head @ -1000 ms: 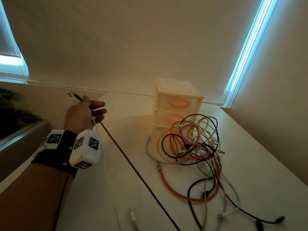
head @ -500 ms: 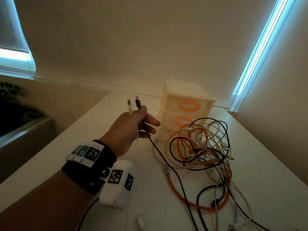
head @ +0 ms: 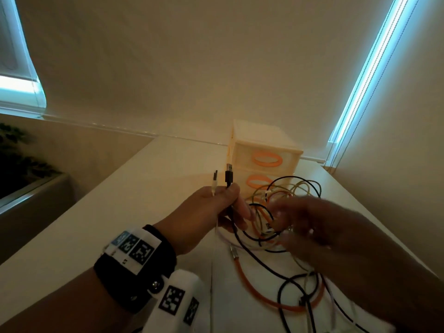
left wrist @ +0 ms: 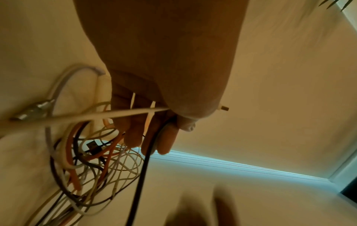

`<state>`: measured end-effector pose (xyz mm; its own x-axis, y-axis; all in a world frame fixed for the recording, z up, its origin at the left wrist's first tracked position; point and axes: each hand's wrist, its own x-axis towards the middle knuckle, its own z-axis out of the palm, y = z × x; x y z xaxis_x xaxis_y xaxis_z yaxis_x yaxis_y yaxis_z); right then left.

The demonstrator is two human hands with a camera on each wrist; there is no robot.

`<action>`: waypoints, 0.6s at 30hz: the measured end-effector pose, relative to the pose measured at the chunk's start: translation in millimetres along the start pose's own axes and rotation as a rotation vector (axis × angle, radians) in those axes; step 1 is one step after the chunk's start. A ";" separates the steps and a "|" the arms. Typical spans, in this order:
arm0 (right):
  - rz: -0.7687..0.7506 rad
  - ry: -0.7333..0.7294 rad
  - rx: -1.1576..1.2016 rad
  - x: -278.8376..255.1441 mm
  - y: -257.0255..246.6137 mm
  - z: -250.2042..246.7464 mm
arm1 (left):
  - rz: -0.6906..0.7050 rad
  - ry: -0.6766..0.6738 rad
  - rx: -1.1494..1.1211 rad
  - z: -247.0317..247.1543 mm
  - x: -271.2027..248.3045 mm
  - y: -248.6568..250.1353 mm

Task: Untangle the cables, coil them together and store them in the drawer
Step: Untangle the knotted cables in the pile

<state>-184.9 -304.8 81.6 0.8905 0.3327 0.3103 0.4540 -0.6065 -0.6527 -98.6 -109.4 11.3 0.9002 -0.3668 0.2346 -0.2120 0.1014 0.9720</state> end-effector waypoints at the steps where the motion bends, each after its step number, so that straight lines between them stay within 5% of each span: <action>1: 0.019 0.038 0.001 17.2 -0.2 5.1 | -0.003 -0.014 -0.003 -0.5 -0.7 -0.6; 6: 0.076 0.089 0.055 103.6 9.5 38.2 | -0.017 -0.029 0.024 -7.3 -0.3 -2.5; 18: 0.061 -0.050 0.291 99.6 -0.6 60.7 | -0.070 0.081 -0.002 -5.9 0.8 -4.8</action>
<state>-98.2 -227.4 70.9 0.9103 0.3413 0.2344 0.3655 -0.3964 -0.8422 -94.6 -104.8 6.8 0.9405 -0.2973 0.1643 -0.1469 0.0801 0.9859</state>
